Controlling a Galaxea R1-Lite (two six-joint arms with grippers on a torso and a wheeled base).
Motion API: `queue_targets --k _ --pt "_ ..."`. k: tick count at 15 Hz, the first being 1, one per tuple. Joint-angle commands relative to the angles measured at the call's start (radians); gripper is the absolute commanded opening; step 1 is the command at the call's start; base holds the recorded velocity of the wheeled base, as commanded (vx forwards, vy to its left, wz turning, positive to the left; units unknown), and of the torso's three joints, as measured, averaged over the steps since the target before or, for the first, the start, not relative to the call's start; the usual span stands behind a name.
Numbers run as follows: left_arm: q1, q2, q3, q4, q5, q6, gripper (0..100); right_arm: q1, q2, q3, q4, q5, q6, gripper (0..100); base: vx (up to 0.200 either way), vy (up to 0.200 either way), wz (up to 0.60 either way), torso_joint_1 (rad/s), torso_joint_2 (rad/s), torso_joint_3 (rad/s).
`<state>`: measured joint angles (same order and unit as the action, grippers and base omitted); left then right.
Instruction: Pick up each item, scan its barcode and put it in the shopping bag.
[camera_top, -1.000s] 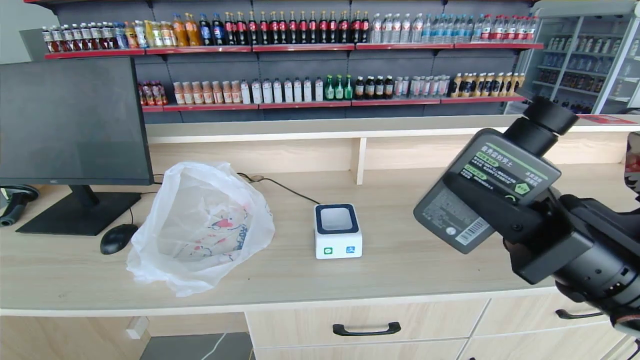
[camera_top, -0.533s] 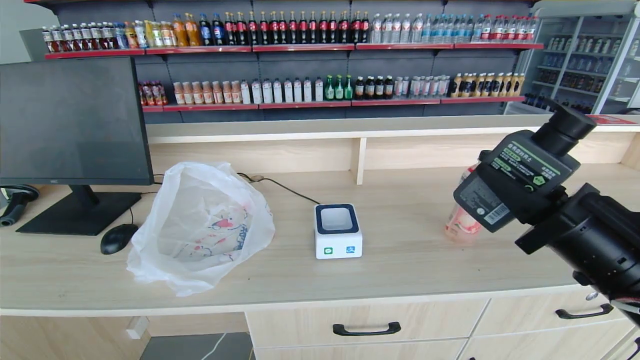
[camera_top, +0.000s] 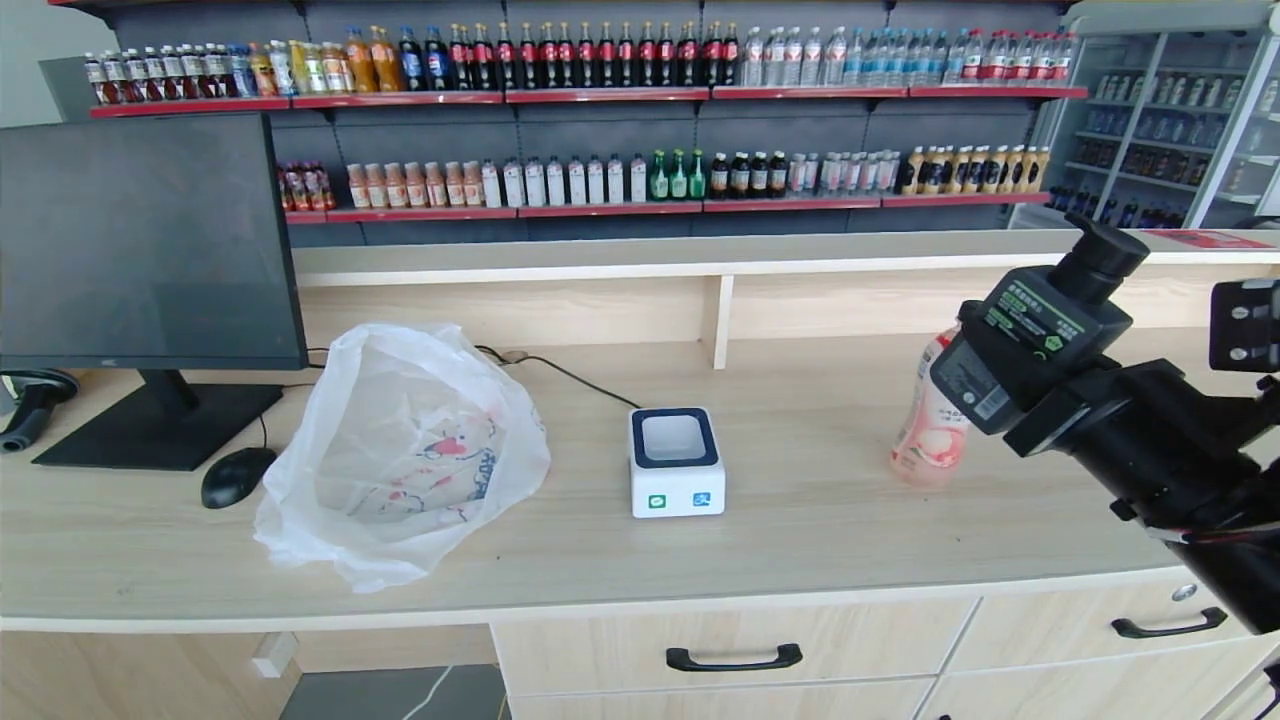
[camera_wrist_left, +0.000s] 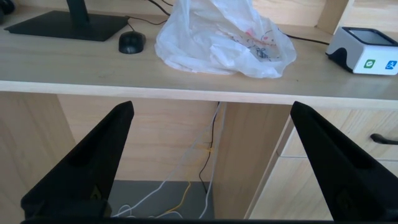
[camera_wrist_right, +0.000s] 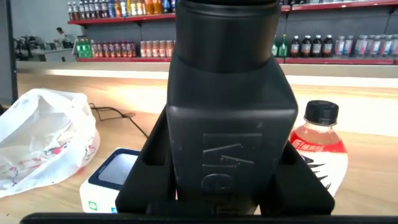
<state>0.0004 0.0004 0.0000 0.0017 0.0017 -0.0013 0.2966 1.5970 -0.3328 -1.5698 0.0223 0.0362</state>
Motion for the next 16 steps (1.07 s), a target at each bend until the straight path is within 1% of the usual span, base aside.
queue_targets --k 1,3,5,10,14,16 --pt "0.001 0.000 0.000 0.000 0.000 0.000 100 -0.019 0.044 -0.017 -0.001 -0.016 0.002 0 0.000 0.000 0.00 0.000 0.00 0.000" --pt "0.000 0.000 0.000 0.000 0.000 0.000 100 -0.019 0.070 -0.023 -0.001 -0.016 0.004 0 0.000 0.000 0.00 0.000 0.00 0.000" --pt "0.000 0.000 0.000 0.000 0.000 0.001 100 -0.019 0.093 -0.058 -0.001 -0.016 0.004 0 0.000 0.000 0.00 0.000 0.00 0.000" --pt "0.001 0.000 0.000 0.000 0.000 -0.003 100 -0.024 0.098 -0.058 -0.001 -0.016 0.008 0 0.000 0.000 0.00 0.000 0.00 0.000" --pt "0.001 0.000 0.000 0.000 0.000 -0.002 100 -0.024 0.078 -0.042 -0.001 -0.016 0.008 0 -0.200 0.000 0.00 0.004 0.00 0.002" --pt "0.001 0.000 0.000 0.000 0.000 0.000 100 -0.022 0.067 -0.032 -0.001 -0.016 0.008 0 0.000 0.000 0.00 0.000 0.00 0.000"
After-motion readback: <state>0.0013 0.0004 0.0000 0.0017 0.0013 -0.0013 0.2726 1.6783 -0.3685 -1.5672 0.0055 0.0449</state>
